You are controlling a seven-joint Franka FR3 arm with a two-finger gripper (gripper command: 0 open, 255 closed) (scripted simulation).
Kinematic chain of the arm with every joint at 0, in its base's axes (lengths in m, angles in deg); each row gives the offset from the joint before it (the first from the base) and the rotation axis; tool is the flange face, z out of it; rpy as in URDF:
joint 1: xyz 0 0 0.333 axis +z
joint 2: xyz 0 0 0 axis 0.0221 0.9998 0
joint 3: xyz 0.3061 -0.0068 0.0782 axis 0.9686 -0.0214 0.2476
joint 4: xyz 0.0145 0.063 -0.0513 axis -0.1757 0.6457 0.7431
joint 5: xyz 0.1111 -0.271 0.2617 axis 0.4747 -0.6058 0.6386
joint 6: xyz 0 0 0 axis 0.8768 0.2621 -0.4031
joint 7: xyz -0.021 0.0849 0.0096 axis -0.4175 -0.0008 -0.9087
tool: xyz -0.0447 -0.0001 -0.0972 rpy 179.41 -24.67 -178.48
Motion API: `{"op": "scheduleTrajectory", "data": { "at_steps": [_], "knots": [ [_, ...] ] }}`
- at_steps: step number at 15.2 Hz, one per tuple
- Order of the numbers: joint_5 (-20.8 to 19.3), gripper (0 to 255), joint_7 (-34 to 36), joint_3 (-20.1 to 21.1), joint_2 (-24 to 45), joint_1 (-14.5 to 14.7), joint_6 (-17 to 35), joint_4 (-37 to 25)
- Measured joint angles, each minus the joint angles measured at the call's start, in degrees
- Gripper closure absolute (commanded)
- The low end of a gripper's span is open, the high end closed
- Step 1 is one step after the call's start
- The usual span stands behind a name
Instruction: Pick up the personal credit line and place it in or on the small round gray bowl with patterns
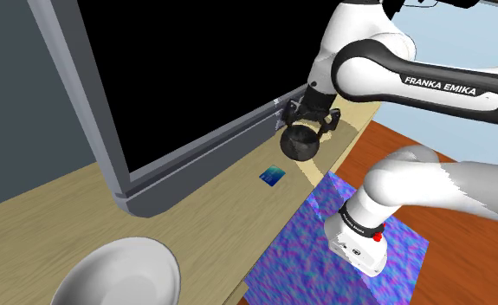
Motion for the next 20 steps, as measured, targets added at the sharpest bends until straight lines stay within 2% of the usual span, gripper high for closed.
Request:
{"op": "scheduleTrajectory", "data": {
  "at_steps": [4, 7, 8, 12, 15, 20],
  "knots": [
    [6.5, 0, 16.2, 10.0, 1.7, -2.5, 4.5, 2.9],
    [11.3, 0, 28.3, 18.3, 5.6, -5.6, 9.1, 3.5],
    [12.3, 0, 30.5, 20.0, 6.4, -6.2, 10.3, 3.8],
    [14.5, 0, 32.9, 23.4, 9.1, -7.0, 14.6, 5.3],
    [15.3, 0, 32.5, 24.5, 10.4, -7.3, 17.3, 6.9],
    [15.7, 0, 32.7, 25.0, 10.8, -7.3, 18.1, 7.2]
  ]
}}
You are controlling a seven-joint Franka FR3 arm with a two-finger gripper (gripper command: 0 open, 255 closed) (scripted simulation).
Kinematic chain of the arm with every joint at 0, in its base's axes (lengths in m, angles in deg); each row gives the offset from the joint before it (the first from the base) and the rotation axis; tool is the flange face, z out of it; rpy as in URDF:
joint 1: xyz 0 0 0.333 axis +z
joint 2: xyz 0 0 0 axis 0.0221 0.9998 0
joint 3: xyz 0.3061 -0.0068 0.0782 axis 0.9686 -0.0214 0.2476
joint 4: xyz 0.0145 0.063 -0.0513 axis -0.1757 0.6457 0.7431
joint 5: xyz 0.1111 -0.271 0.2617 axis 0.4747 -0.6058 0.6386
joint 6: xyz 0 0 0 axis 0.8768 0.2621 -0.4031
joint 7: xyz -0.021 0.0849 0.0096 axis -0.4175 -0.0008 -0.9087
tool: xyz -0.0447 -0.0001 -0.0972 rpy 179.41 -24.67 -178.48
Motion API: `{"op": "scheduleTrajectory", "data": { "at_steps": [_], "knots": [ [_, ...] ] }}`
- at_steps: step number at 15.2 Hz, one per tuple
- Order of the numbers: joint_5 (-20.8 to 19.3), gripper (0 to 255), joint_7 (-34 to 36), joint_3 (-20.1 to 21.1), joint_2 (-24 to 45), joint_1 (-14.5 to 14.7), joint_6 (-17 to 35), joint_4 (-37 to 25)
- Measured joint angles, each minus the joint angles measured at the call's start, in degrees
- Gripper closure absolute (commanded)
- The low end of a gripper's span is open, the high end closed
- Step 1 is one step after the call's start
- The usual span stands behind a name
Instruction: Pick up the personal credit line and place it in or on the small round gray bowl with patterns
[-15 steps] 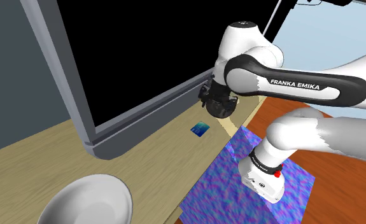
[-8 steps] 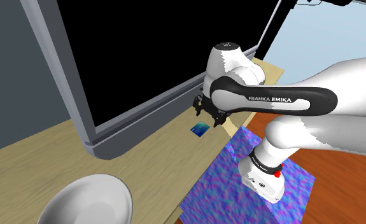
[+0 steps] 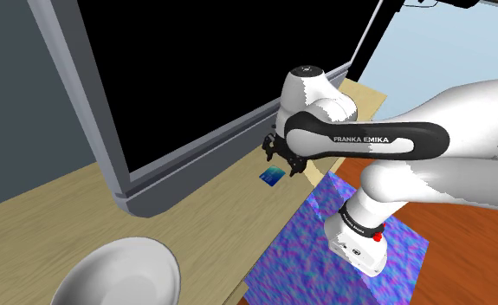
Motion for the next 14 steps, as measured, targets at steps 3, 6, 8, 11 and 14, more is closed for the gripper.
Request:
{"op": "scheduleTrajectory", "data": {
  "at_steps": [3, 6, 8, 11, 14],
  "knots": [
    [0.0, 255, 0.0, 0.0, 0.0, 0.0, 0.0, 0.0],
    [0.0, 255, 0.0, -0.1, -0.1, 0.0, 0.2, -0.1],
    [0.0, 255, 0.0, -0.1, -0.1, 0.0, 0.1, -0.2],
    [0.0, 255, -0.1, -0.1, -0.1, 0.0, 0.2, -0.2],
    [-0.2, 255, 0.0, -0.4, -0.4, 0.1, -0.4, -0.3]
  ]
}}
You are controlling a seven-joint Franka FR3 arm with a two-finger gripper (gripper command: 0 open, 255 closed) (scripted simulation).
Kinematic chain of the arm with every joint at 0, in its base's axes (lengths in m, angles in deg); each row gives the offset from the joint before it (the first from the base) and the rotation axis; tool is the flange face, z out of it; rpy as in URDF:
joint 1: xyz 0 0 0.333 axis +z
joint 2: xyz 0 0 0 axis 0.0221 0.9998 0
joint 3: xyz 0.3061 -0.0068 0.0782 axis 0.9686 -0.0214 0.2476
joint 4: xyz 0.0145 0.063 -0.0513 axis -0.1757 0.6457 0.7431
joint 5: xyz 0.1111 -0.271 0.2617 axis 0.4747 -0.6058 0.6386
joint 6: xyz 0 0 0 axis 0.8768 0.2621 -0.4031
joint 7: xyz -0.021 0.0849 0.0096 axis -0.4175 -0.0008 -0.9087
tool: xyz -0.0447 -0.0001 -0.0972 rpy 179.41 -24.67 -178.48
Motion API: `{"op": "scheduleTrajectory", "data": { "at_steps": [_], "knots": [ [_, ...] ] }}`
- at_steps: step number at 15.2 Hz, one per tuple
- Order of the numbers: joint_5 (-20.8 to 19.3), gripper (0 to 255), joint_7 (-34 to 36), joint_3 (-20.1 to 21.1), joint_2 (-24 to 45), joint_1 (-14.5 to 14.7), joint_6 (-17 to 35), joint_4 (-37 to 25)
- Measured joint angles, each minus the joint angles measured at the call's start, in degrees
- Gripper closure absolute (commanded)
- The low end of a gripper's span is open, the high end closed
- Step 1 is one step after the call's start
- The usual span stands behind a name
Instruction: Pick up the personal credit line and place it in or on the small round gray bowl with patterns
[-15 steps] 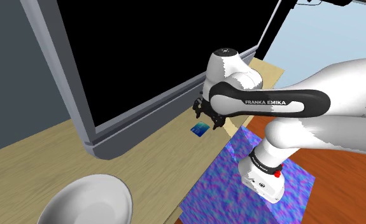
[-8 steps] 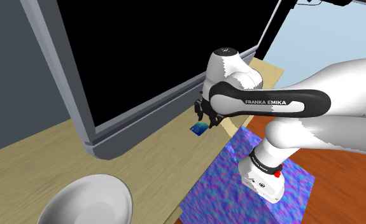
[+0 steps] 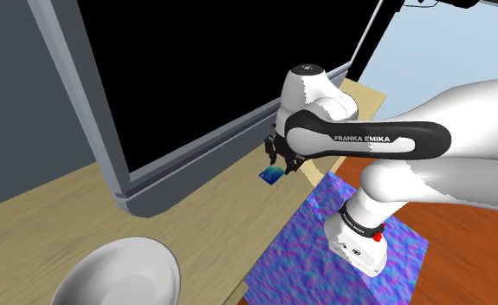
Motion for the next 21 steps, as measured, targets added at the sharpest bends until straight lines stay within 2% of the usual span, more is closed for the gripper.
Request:
{"op": "scheduleTrajectory", "data": {
  "at_steps": [10, 21],
  "knots": [
    [-3.8, 255, -0.6, -5.4, -4.8, 0.2, -9.3, -4.3],
    [-7.8, 255, -1.0, -10.2, -7.2, -0.8, -18.3, -11.0]
  ]
}}
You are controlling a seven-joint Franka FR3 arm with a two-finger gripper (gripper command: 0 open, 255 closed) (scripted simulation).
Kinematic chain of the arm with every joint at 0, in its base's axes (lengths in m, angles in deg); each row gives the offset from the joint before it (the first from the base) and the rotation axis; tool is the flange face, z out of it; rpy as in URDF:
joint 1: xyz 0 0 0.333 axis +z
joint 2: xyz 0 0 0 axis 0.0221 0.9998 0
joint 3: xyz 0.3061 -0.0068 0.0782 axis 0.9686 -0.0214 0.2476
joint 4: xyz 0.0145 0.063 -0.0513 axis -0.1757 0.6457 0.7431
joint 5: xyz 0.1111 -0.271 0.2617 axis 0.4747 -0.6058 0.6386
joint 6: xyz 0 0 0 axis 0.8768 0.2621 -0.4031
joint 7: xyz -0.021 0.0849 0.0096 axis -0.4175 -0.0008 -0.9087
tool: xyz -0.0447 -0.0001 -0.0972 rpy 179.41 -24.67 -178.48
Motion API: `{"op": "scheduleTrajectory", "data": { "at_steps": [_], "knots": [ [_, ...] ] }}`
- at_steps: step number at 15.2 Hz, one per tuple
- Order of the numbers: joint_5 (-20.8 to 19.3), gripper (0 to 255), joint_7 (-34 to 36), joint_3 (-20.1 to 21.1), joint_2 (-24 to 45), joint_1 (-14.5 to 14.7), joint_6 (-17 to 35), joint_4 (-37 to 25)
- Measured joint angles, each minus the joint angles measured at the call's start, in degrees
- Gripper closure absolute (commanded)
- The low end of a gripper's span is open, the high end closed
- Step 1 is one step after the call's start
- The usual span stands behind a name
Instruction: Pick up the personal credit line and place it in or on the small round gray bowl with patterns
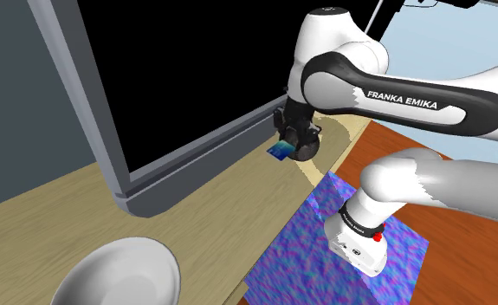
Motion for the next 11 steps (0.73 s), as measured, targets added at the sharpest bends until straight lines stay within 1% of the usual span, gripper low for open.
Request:
{"op": "scheduleTrajectory", "data": {
  "at_steps": [11],
  "knots": [
    [-3.3, 255, -0.5, -3.7, 0.0, -1.4, -7.4, -7.5]
  ]
}}
